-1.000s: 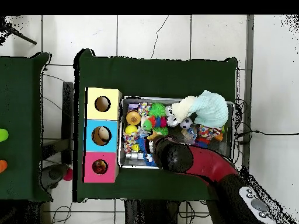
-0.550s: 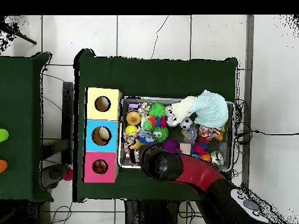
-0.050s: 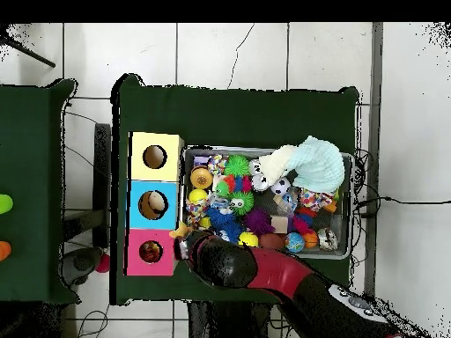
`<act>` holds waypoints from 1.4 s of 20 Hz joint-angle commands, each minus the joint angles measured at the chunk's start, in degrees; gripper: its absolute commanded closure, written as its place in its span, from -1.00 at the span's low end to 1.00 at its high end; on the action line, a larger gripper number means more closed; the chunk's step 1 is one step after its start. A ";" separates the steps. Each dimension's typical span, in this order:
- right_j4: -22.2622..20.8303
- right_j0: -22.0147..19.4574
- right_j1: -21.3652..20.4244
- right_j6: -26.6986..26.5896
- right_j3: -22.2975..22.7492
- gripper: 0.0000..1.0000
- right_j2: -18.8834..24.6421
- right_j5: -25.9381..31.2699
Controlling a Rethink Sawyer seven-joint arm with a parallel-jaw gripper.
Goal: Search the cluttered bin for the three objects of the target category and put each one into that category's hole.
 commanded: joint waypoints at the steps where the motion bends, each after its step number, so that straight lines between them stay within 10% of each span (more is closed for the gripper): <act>1: 3.80 -1.96 5.28 17.67 3.39 1.00 7.18 -6.96; 15: 5.06 -1.41 8.45 19.37 8.02 1.00 8.66 -11.83; 28: 13.81 2.83 -7.80 18.27 5.94 1.00 3.28 2.56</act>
